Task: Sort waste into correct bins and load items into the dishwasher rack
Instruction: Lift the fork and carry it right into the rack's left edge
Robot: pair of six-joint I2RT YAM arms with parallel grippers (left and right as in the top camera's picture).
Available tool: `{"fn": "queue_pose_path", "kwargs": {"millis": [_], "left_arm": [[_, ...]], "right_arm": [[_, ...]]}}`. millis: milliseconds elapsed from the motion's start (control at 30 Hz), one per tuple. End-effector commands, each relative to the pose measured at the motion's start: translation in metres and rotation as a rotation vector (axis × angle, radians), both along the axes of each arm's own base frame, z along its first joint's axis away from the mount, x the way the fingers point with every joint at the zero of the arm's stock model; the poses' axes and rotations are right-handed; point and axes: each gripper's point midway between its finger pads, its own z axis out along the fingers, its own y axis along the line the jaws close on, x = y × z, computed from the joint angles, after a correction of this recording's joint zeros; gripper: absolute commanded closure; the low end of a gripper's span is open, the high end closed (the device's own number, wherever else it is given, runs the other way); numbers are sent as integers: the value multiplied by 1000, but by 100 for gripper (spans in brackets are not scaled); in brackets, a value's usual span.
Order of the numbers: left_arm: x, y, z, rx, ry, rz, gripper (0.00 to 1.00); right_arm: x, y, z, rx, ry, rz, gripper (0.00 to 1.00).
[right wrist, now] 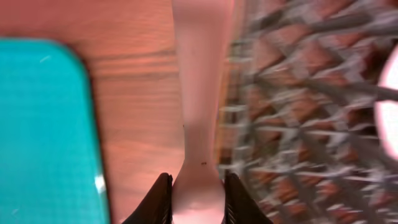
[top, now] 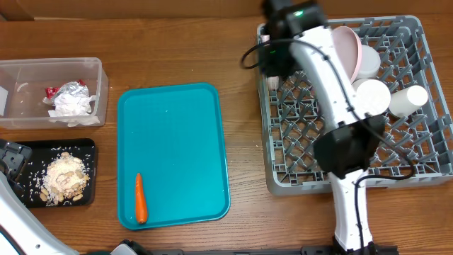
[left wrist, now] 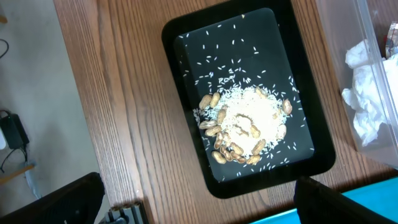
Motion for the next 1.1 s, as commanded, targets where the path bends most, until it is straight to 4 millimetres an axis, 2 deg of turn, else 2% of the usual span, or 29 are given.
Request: {"fn": "queue_pose_path", "kwargs": {"millis": [0,133,200,267,300,333,367,600,767,867,1067], "left_arm": [[3,2,6,9,-19,9,0],[3,2,6,9,-19,9,0],[3,2,6,9,-19,9,0],[3,2,6,9,-19,9,0],[3,2,6,9,-19,9,0],[3,2,6,9,-19,9,0],[3,2,6,9,-19,9,0],[3,2,6,9,-19,9,0],[3,2,6,9,-19,9,0],[3,2,6,9,-19,9,0],[3,2,6,9,-19,9,0]], "right_arm": [[9,-9,15,-4,-58,52,96],[14,-11,16,-2,-76,54,93],[16,-10,15,0,-84,54,82],[17,-10,15,1,-85,54,65],[17,-10,15,1,-85,53,52],[17,-10,15,1,-85,52,34],[17,-10,15,2,-84,46,27],[12,-12,14,-1,-65,38,23],[-3,-8,21,-1,-30,4,19],[-7,-8,44,24,-69,-71,16],[-27,-17,117,113,-204,-216,13]]}}
